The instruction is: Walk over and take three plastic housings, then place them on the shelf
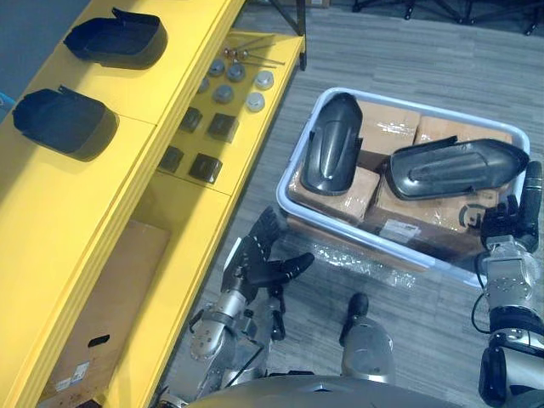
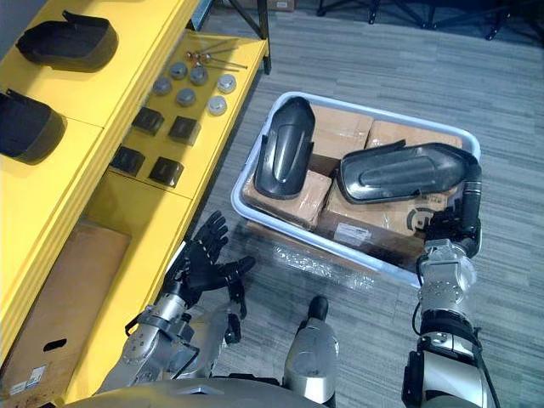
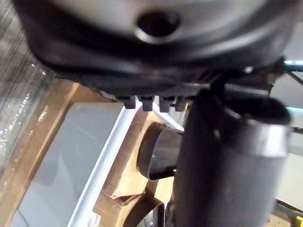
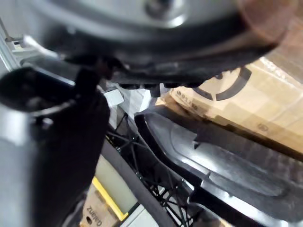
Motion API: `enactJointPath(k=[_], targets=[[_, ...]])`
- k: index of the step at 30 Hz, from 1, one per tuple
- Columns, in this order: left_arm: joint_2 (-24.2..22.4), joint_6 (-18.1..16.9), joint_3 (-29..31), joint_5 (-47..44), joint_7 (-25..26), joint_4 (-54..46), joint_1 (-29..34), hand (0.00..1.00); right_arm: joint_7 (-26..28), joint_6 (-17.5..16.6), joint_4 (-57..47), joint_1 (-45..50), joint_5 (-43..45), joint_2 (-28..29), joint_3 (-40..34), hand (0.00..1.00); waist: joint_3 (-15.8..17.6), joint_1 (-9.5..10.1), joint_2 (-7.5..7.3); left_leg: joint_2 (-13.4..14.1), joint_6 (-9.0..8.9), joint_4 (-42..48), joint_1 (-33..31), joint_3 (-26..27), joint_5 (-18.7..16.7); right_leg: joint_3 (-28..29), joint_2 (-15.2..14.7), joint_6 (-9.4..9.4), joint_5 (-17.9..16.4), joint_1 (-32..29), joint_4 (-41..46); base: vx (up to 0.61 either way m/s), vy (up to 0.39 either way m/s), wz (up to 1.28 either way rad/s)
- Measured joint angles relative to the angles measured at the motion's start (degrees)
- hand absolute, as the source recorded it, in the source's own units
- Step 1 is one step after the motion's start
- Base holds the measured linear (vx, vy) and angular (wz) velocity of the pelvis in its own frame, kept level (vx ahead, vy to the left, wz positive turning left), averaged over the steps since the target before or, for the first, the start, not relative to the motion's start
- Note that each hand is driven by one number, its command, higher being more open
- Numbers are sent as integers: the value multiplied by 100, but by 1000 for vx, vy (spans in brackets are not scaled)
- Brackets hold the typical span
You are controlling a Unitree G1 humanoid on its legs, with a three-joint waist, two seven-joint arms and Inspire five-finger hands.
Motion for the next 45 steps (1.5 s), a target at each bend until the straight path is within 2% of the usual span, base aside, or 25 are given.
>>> enactJointPath(k=[4, 10, 16, 21, 24, 31, 35, 37, 41, 45], targets=[[-3, -18, 57, 9, -62, -6, -44, 100, 356, 35, -43, -25, -15, 30, 100, 100, 69, 1, 55, 6, 45, 27, 4, 3, 41, 8, 1, -15, 6, -20, 106, 41, -31, -1], [-3, -127, 83, 47, -38, -9, -126, 100, 451, 155, -55, -105, -50, 33, 256, 100, 100, 7, 36, 21, 43, 33, 6, 3, 42, 11, 13, -43, -17, -30, 134, 0, 0, 0], [-1, -127, 102, 49, 38, -9, -119, 100, 188, 264, -688, 156, -525, 227, 462, 100, 142, 15, -27, 52, 31, 30, 32, 4, 51, 17, 32, -62, -29, -23, 133, 0, -3, -1], [7, -127, 201, 73, 118, -11, -131, 100, -96, 306, -1155, 378, -768, 524, 618, 100, 232, -3, -168, 79, 10, -19, 94, 48, 70, 52, 66, -70, -33, -4, 114, 1, -13, -4], [43, -126, 237, 73, 188, -8, -139, 100, -84, 380, -1084, 349, -620, 526, 601, 100, 257, 5, -217, 81, 10, -52, 102, 43, 80, 44, 73, -67, -28, -4, 110, 0, 0, 0], [159, -125, 278, 73, 204, 53, -156, 100, 466, 511, 109, -164, 68, 154, 594, 100, 251, 48, -227, 74, 7, -50, 77, -35, 103, -27, 72, -69, -31, 15, 114, 3, -2, 5], [147, -123, 257, 72, 203, 280, -220, 100, 576, 791, 886, -409, 484, -182, 601, 100, 248, 79, -191, 70, -28, -51, -38, -110, 124, -88, 58, -75, -62, -85, 176, -5, -3, 7], [144, -122, 257, 71, 210, 332, -222, 100, 692, 802, 1068, -455, 753, -228, 562, 100, 245, 96, -163, 63, -33, -39, -91, -120, 129, -87, 32, -119, -94, -160, 249, -1, -3, 2], [82, -121, 199, 70, 224, 452, -381, 100, 972, 1031, 1437, -699, 1162, -580, 444, 100, 244, 176, 28, 19, -28, 47, -235, -138, 135, -77, -77, -108, -188, -374, 508, -5, -2, 3], [-11, -122, 178, 69, 230, 458, -388, 100, 1102, 1313, 1554, -836, 1343, -846, 404, 100, 217, 188, 151, -4, -26, 145, -431, -176, 143, -70, -144, -113, -243, -591, 695, -22, 1, 4]])
